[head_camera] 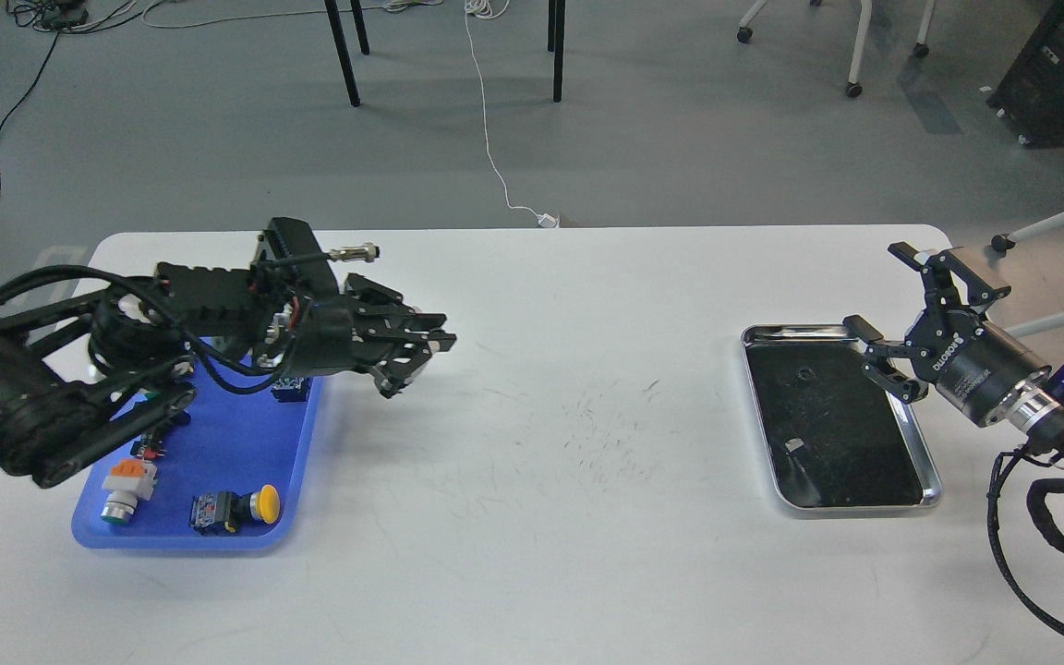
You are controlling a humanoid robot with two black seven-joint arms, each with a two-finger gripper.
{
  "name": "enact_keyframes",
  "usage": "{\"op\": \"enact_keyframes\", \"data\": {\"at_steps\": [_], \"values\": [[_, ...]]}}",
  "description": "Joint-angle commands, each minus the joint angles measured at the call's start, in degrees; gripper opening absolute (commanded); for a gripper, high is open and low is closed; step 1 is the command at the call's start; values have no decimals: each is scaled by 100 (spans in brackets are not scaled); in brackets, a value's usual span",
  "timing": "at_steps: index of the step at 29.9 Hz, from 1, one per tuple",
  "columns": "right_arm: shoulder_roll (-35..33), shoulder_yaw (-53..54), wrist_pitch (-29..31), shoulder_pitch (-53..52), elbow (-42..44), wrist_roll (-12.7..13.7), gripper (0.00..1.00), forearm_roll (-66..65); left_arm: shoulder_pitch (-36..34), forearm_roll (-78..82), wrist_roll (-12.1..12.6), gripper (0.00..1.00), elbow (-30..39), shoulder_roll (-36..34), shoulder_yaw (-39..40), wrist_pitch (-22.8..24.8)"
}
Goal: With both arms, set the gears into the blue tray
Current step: 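Carry the gear to the blue tray and insert it into a part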
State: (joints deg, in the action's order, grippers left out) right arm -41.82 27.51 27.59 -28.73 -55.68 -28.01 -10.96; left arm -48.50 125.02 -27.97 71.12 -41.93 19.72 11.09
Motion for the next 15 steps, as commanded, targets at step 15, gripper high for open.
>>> {"op": "enact_keyframes", "data": {"at_steps": [15], "values": [[-1, 0, 0, 8, -4, 1, 98, -3, 1756, -2, -3, 16, -89, -1274, -3, -555]]}}
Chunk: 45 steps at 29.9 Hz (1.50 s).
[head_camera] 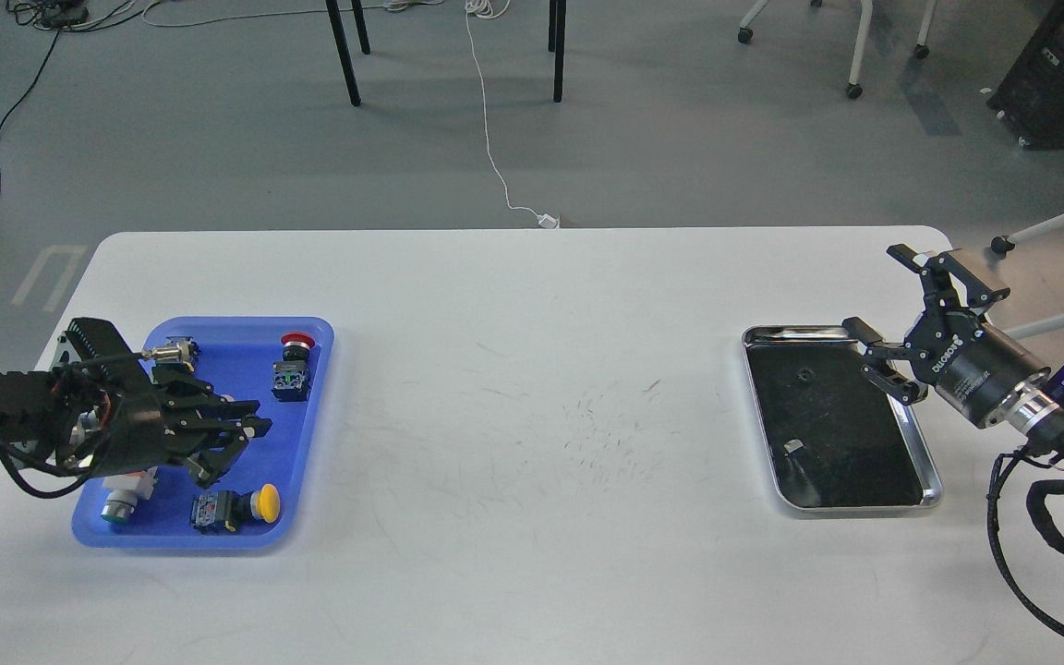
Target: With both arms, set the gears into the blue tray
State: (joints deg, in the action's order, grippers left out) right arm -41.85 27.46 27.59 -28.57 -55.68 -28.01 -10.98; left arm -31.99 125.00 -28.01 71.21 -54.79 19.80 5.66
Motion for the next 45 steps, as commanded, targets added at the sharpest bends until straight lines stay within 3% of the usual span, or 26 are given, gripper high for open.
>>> {"op": "enact_keyframes", "data": {"at_steps": [1, 10, 15, 17, 18, 19, 24, 27, 37, 41, 45], "values": [[1, 5, 1, 0, 4, 1, 98, 0, 114, 0, 1, 17, -107, 13, -12, -12], [1, 5, 1, 0, -5, 1, 98, 0, 122, 0, 1, 28, -248, 13, -20, -21], [1, 5, 1, 0, -5, 1, 98, 0, 122, 0, 1, 51, -257, -5, -12, -30], [1, 5, 1, -8, -5, 1, 98, 0, 122, 0, 1, 82, -248, -31, 41, -56], [-8, 5, 1, -8, -5, 1, 98, 0, 114, 0, 1, 93, -248, -40, 76, -108], [-8, 5, 1, -8, -5, 1, 98, 0, 114, 0, 1, 96, -231, -49, 137, -205], [-209, -30, 27, -114, -75, 1, 98, -123, 105, -46, 1, 97, 6, 39, 857, -469], [-516, -65, 36, -315, -259, 1, 98, -630, 87, -1482, 1, 97, 191, 258, 1034, -460], [-1133, -284, 41, -1483, -444, 1, 99, -5453, 157, -6784, 1, 98, 578, 1295, 1350, -443], [-1089, -1222, 41, -2476, -356, 1, 99, -6915, 386, -7543, 1, 98, 578, 1656, 1710, -382], [-730, -3013, 41, -3846, -6, 1, 99, -7216, 631, -7718, 1, 98, 578, 1840, 2088, 109]]}}
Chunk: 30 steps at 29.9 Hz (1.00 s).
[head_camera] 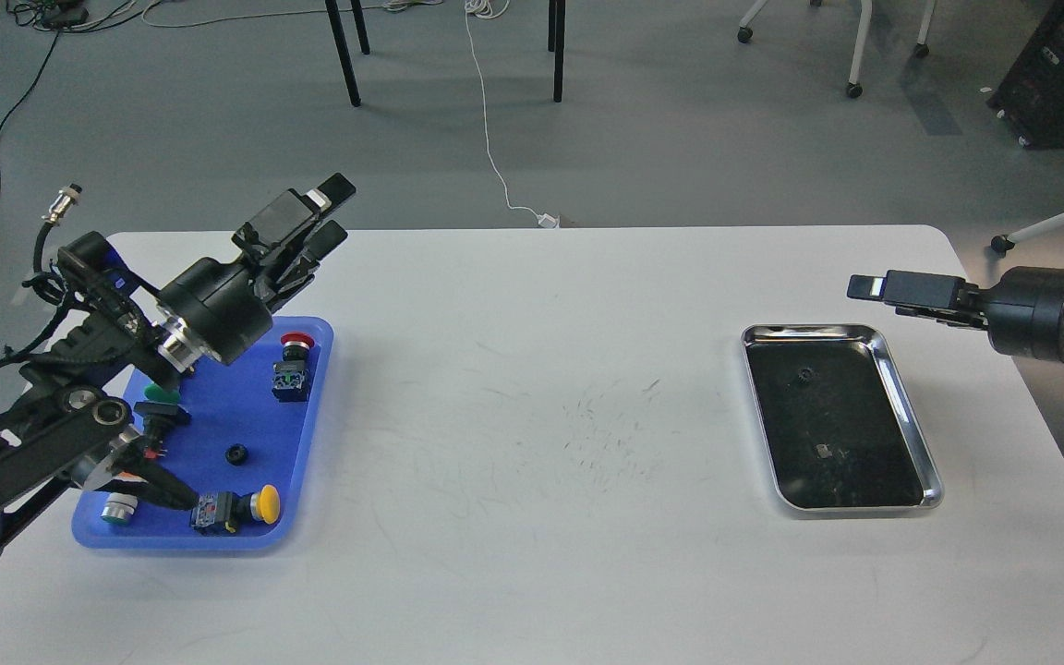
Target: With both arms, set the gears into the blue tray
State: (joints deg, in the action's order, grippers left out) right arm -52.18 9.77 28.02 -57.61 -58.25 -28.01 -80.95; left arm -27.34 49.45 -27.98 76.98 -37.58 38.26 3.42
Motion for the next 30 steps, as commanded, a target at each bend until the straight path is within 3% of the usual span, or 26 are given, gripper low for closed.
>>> {"op": "enact_keyframes", "data": {"at_steps": [1, 6, 14, 23, 30], "values": [[505, -1632, -2, -1206, 374, 1, 99, -219, 193, -250, -2, 98, 1, 136, 305, 448], [1533, -3146, -2, -1859, 1086, 1, 99, -281, 290, -804, -2, 98, 1, 154, 516, 782], [2852, -3753, -2, -1736, 2202, 1, 98, -369, 334, -858, -2, 98, -8, 145, 604, 783], [3135, -4053, -2, -1560, 2476, 1, 92, -369, 361, -866, -2, 98, 1, 128, 648, 791], [3135, -4053, -2, -1507, 2502, 1, 64, -369, 361, -866, -2, 98, 1, 154, 657, 791]]}}
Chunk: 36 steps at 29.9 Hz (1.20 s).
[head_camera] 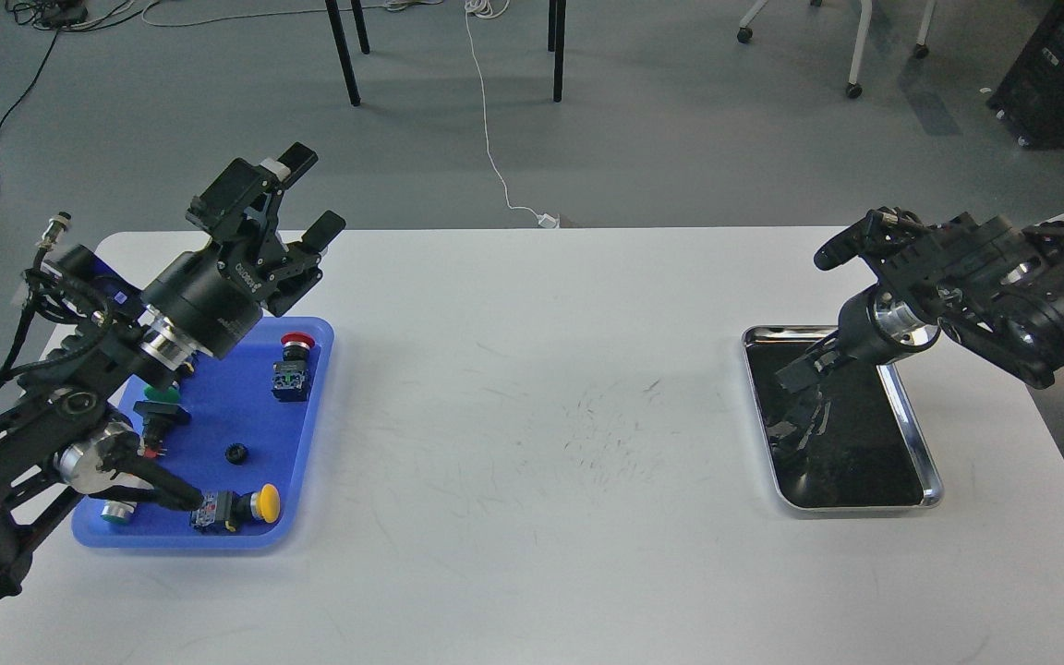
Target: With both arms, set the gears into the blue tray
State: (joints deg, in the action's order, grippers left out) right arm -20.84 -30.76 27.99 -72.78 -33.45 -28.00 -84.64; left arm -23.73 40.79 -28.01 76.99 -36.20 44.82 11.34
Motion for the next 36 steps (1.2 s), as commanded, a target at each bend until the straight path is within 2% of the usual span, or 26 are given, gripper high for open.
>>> {"op": "enact_keyframes", "data": {"at_steps": [1, 20, 33, 36], "values": [[1, 0, 1, 9, 57, 0, 60, 0, 0, -1, 1, 98, 0, 17, 1, 0], [80, 0, 1, 264, 268, 0, 59, 0, 0, 8, 1, 98, 0, 43, -8, 0], [71, 0, 1, 308, 356, 0, 36, 9, 0, -1, 1, 98, 9, 25, 176, 0], [80, 0, 1, 317, 383, 0, 36, 9, 0, -10, 1, 98, 9, 17, 176, 9]]}}
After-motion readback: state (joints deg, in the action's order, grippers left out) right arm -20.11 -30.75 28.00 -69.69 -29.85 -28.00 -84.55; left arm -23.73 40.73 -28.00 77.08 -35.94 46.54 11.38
